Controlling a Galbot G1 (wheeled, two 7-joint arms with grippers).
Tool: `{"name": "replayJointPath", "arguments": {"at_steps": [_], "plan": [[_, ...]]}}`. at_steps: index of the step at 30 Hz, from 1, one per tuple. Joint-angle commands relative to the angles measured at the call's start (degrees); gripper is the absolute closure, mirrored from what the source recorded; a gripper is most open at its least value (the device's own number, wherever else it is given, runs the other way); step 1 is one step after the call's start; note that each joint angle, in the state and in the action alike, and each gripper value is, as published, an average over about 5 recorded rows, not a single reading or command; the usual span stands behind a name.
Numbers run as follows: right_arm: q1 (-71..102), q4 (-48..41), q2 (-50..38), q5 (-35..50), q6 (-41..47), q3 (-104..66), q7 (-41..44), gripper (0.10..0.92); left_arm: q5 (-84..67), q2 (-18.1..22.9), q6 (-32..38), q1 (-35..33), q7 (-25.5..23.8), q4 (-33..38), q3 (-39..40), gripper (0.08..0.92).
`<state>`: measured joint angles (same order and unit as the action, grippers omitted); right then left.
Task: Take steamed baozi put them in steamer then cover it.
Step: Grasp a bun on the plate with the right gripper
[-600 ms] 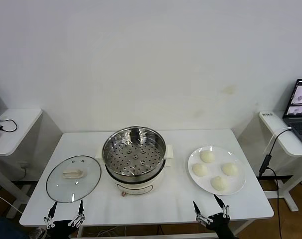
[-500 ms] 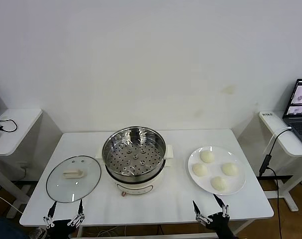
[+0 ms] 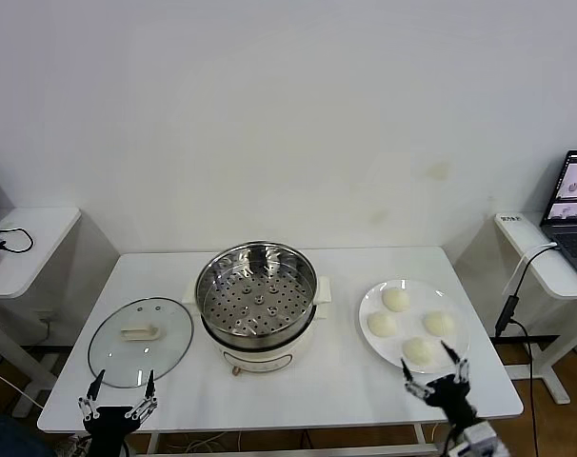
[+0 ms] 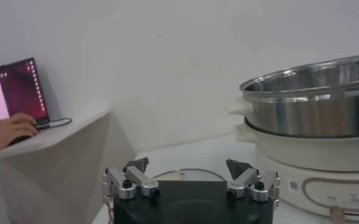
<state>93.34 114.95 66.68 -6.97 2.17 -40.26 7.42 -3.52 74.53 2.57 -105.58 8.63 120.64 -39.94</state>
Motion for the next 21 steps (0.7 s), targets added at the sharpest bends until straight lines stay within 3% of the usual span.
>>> {"name": "replayJointPath", "arguments": {"at_steps": [1,13,21], "plan": [[-9.8,-3.6,-14.0,-10.9,6.3,-3.8,3.2,0.203,2.5,-0.3,-1.2,0.5,-1.4,0.1,-1.1,0.177],[-35.6,-17.6,-37.7,-9.8,7.6,14.6,23.4,0.203,5.4,0.4,-1.1,-0.4,-2.4,1.9,-1.3,0.177],[-66.7,-29.8,-40.8,-7.6,6.5,46.3,36.8,0.202,6.1,0.6,-1.0,-0.7,-2.5,2.4,-2.1,0.177]]}}
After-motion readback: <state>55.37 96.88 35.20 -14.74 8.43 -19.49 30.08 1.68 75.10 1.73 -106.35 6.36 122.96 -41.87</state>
